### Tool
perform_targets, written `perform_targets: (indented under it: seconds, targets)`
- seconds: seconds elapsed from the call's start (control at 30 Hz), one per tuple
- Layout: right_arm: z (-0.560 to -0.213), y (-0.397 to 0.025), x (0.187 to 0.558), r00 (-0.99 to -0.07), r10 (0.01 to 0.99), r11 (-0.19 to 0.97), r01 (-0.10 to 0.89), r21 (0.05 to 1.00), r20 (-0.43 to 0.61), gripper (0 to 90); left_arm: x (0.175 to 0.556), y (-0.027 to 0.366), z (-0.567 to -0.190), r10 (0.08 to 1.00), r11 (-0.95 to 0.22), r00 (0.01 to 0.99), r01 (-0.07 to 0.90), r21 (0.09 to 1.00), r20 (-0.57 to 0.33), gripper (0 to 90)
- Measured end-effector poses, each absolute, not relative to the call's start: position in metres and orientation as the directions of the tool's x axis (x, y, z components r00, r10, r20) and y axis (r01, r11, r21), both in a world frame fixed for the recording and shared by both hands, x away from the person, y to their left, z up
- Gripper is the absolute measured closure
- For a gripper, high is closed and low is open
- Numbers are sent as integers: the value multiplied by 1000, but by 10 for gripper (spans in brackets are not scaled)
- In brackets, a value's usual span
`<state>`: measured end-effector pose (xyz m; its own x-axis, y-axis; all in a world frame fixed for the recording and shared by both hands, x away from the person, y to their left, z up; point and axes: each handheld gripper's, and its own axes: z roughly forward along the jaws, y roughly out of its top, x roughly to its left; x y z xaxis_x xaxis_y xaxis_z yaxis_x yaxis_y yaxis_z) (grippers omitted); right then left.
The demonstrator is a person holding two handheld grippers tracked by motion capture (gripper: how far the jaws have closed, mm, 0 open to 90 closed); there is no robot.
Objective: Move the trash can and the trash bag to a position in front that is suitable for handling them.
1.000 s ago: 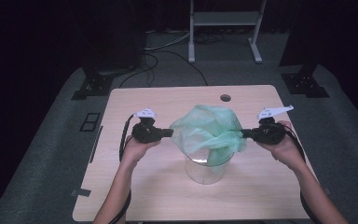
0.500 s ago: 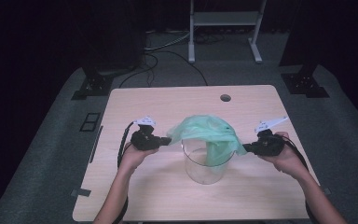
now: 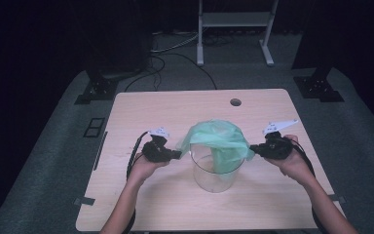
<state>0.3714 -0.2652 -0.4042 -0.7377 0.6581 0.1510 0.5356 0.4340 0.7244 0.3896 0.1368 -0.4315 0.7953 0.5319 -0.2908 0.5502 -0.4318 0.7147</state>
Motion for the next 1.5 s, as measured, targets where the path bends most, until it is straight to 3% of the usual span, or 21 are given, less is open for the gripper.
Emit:
perform_targets:
  seconds: [0.13, 0.37, 0.4, 0.43, 0.47, 0.53, 0.63, 0.73, 0.93, 1.07, 1.1, 1.13, 1.17, 1.2, 1.23, 1.27, 1.33, 1.5]
  targets:
    - [-405, -264, 378, -701, 696, 404, 561, 722, 156, 900, 389, 141, -433, 540, -433, 787, 563, 704, -297, 900]
    - [-411, -259, 379, -710, 680, 435, 593, 678, 184, 900, 384, 144, -430, 534, -436, 793, 555, 708, -292, 890]
    - [-408, -260, 376, -711, 678, 433, 590, 681, 185, 779, 380, 143, -428, 531, -435, 800, 540, 721, -279, 834]
    - [-408, -260, 376, -711, 678, 433, 590, 681, 185, 779, 380, 143, -428, 531, -435, 800, 540, 721, -279, 768]
    - [-406, -265, 371, -710, 678, 412, 581, 702, 190, 691, 378, 144, -425, 533, -406, 797, 536, 740, -284, 715]
    - [-402, -273, 364, -703, 686, 383, 568, 729, 187, 647, 373, 145, -421, 540, -377, 797, 518, 768, -272, 555]
    - [-398, -280, 357, -707, 681, 357, 548, 757, 190, 623, 367, 145, -416, 526, -368, 816, 475, 800, -242, 452]
    - [-385, -288, 346, -753, 627, 335, 492, 803, 199, 611, 359, 143, -400, 497, -366, 844, 415, 833, -202, 383]
    - [-374, -282, 344, -821, 537, 364, 430, 826, 191, 550, 359, 137, -384, 464, -410, 873, 359, 838, -147, 339]
    - [-374, -270, 348, -842, 518, 412, 401, 818, 152, 550, 365, 130, -382, 451, -439, 884, 343, 831, -127, 389]
    - [-374, -268, 349, -843, 521, 425, 394, 815, 136, 592, 367, 128, -382, 450, -462, 886, 337, 820, -111, 441]
    - [-373, -267, 351, -842, 521, 438, 404, 803, 140, 728, 369, 125, -383, 428, -482, 897, 327, 813, -107, 569]
    - [-373, -267, 351, -842, 521, 438, 404, 803, 140, 728, 369, 125, -383, 428, -482, 897, 327, 813, -107, 629]
    - [-372, -266, 351, -842, 522, 451, 404, 796, 132, 857, 369, 123, -382, 408, -498, 907, 314, 808, -101, 725]
    - [-372, -266, 351, -842, 522, 451, 404, 796, 132, 857, 369, 123, -382, 408, -498, 907, 314, 808, -101, 780]
    - [-371, -266, 350, -846, 516, 454, 403, 795, 134, 893, 368, 123, -381, 403, -502, 910, 308, 808, -97, 780]
    - [-367, -266, 345, -854, 509, 464, 380, 800, 110, 900, 365, 123, -379, 399, -502, 913, 293, 814, -82, 894]
    - [-358, -268, 331, -881, 463, 466, 332, 820, 93, 900, 351, 131, -371, 366, -446, 926, 265, 855, -96, 900]
